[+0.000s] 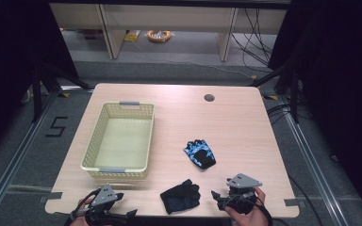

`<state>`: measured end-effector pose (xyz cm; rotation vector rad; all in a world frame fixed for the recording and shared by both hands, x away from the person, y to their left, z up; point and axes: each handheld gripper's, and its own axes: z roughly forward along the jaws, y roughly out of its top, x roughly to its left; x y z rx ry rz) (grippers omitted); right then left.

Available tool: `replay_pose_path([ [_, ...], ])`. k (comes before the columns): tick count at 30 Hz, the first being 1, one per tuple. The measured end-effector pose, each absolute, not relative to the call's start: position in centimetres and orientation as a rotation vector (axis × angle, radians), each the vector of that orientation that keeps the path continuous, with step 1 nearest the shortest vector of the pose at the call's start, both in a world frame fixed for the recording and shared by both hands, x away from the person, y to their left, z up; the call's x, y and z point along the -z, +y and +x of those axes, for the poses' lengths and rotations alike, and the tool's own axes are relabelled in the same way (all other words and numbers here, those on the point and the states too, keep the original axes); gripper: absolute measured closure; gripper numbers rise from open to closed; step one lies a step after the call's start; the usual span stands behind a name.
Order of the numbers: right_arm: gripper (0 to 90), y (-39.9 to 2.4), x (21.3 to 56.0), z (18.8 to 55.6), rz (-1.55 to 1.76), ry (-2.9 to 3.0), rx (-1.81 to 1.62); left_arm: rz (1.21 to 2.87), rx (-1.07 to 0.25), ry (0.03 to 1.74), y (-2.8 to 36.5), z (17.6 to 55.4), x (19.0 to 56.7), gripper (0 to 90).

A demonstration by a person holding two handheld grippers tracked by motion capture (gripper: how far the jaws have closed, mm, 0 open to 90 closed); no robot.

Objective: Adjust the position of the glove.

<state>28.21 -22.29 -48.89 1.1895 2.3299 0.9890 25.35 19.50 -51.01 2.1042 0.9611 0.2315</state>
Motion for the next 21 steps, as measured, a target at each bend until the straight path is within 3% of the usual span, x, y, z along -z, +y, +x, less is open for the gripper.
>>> replay_pose_path([
  [21, 30.1, -21.81, 48.95, 28.19, 1.155, 2.368, -0.995, 2.117, -0.233, 0.930, 19.55, 25.43, 50.95, 21.6],
])
